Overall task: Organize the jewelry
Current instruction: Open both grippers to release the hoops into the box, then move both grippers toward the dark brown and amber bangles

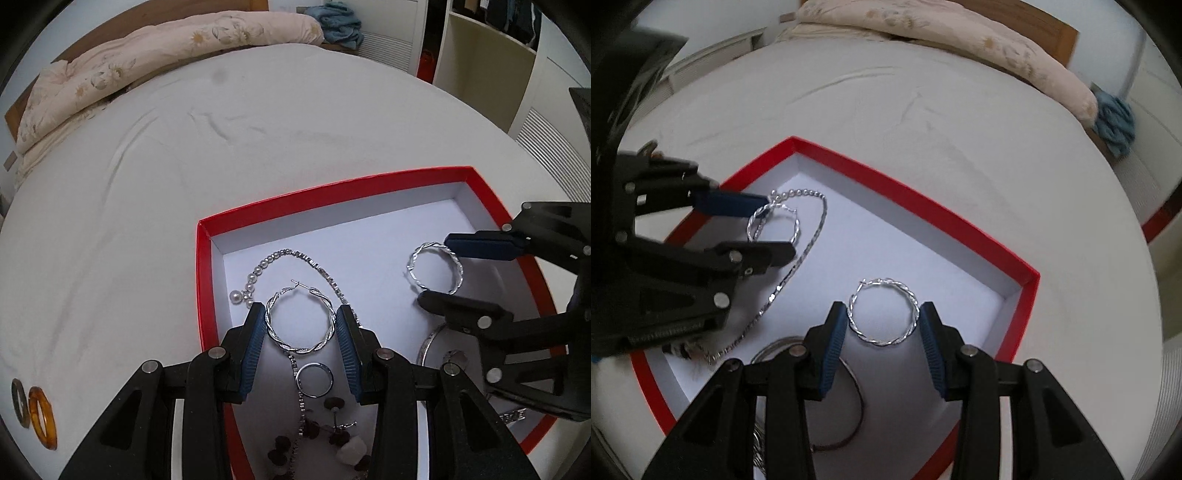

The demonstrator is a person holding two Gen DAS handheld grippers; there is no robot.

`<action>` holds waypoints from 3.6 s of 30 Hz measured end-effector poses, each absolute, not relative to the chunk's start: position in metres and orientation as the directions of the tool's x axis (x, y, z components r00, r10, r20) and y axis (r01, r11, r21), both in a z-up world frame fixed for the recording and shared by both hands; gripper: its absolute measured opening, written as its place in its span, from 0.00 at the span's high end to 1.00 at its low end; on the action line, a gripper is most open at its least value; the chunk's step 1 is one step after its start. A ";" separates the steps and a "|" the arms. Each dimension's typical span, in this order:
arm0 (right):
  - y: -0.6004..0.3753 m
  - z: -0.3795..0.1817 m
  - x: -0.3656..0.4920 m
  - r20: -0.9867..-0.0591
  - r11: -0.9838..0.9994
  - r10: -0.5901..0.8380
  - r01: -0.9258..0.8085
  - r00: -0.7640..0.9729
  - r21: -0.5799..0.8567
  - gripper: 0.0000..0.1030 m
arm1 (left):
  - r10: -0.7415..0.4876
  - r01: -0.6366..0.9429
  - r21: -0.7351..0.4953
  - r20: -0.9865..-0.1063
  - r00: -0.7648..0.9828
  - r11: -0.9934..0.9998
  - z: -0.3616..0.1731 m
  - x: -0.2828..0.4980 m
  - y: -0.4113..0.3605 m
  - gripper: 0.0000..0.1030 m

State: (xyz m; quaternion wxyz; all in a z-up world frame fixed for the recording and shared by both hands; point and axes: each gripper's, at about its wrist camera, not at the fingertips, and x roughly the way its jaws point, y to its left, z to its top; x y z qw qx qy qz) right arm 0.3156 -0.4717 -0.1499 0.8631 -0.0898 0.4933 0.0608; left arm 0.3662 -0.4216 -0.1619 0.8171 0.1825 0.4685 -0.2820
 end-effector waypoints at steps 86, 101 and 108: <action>-0.215 0.001 0.170 -0.748 0.957 0.223 -0.286 0.625 0.046 0.56 | -0.061 0.158 0.073 -0.707 0.705 0.985 0.002 0.181 -0.054 0.28; -0.167 -0.035 0.225 -0.776 0.930 0.273 -0.363 0.569 0.060 0.57 | -0.011 0.098 0.073 -0.743 0.669 0.993 -0.039 0.220 -0.018 0.28; -0.152 -0.052 0.253 -0.784 0.919 0.289 -0.389 0.550 0.066 0.57 | 0.004 0.081 0.074 -0.761 0.649 0.994 -0.059 0.242 -0.007 0.28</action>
